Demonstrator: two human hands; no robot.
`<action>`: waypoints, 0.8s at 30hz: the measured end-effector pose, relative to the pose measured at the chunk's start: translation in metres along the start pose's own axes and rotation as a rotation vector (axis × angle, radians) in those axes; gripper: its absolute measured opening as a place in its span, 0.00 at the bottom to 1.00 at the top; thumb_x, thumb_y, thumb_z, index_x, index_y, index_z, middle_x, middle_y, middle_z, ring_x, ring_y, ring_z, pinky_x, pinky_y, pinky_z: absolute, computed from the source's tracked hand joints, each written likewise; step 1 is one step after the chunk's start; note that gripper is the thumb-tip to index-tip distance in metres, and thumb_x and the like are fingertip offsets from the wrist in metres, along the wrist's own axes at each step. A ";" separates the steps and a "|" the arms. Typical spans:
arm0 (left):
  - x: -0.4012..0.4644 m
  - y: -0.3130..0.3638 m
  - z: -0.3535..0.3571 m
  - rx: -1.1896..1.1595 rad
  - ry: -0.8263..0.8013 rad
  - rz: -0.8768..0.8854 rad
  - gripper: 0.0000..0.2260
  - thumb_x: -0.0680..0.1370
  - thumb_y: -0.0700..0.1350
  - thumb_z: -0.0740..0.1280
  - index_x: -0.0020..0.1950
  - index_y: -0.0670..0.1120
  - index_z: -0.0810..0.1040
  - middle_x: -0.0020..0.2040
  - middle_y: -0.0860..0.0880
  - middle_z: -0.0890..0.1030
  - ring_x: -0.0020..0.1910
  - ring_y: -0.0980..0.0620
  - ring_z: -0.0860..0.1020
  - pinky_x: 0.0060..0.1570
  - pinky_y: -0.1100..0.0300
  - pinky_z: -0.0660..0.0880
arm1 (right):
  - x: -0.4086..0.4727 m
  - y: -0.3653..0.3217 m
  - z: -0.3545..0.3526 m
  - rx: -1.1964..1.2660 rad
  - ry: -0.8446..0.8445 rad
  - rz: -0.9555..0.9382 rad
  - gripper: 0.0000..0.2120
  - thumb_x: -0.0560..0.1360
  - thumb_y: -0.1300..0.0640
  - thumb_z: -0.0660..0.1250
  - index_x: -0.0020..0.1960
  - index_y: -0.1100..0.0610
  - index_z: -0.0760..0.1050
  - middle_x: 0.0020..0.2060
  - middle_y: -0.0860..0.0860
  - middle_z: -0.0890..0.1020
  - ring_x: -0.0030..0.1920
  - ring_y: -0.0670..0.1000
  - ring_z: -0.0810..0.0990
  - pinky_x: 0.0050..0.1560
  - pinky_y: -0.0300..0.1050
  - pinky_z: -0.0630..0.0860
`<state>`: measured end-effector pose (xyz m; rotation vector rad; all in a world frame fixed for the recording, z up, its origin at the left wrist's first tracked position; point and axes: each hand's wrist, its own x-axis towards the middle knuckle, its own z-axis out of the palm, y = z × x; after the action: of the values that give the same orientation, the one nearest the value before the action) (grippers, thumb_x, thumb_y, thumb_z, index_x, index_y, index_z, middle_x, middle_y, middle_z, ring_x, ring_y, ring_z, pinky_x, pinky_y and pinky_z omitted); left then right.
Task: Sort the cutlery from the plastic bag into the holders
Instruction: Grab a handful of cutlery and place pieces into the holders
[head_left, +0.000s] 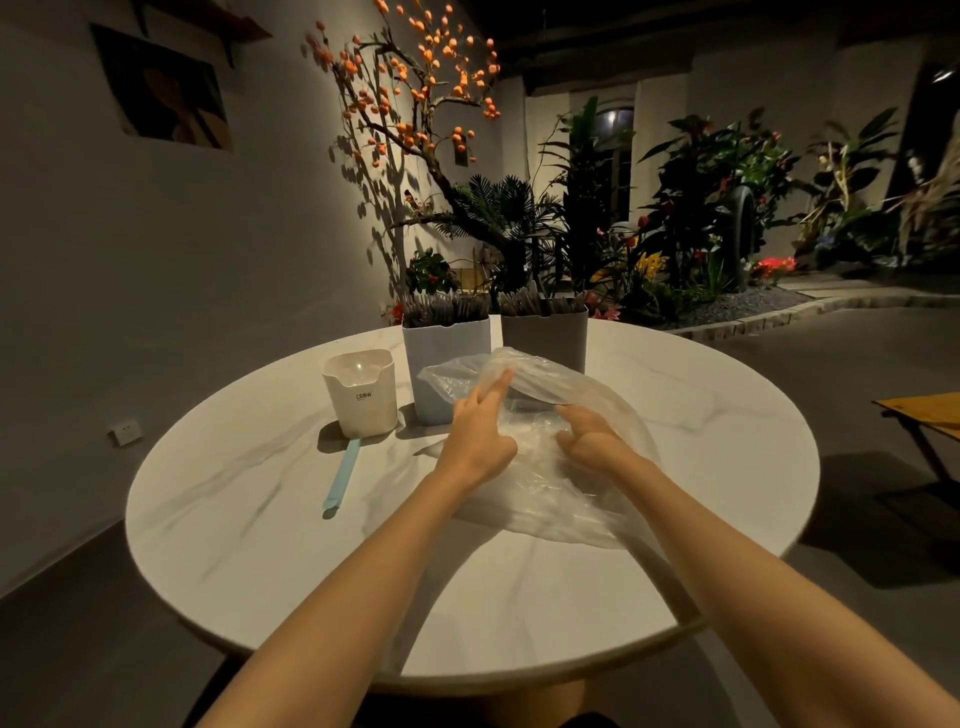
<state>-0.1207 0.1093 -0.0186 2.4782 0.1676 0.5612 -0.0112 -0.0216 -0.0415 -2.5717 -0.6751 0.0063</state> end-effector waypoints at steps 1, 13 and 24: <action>0.001 -0.002 0.001 -0.066 0.009 -0.003 0.42 0.69 0.30 0.61 0.79 0.54 0.52 0.78 0.49 0.56 0.74 0.45 0.58 0.67 0.55 0.65 | 0.002 -0.001 0.003 -0.035 -0.026 -0.040 0.25 0.81 0.52 0.57 0.77 0.52 0.58 0.76 0.53 0.60 0.75 0.56 0.60 0.74 0.50 0.57; 0.008 -0.023 0.023 -0.117 0.016 -0.052 0.39 0.76 0.31 0.60 0.78 0.58 0.46 0.78 0.45 0.58 0.69 0.43 0.69 0.66 0.48 0.70 | 0.015 -0.020 0.033 -0.209 -0.191 -0.262 0.20 0.83 0.44 0.49 0.72 0.41 0.66 0.76 0.43 0.61 0.77 0.49 0.51 0.72 0.61 0.34; 0.009 -0.029 0.027 0.115 0.158 -0.107 0.32 0.75 0.35 0.63 0.77 0.53 0.60 0.76 0.46 0.60 0.72 0.44 0.64 0.67 0.47 0.69 | 0.015 0.005 0.013 0.001 0.018 0.028 0.14 0.80 0.55 0.58 0.63 0.57 0.73 0.64 0.56 0.74 0.63 0.57 0.73 0.64 0.48 0.66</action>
<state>-0.1012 0.1211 -0.0520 2.5161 0.4022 0.7195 0.0028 -0.0124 -0.0539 -2.5770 -0.6330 -0.0070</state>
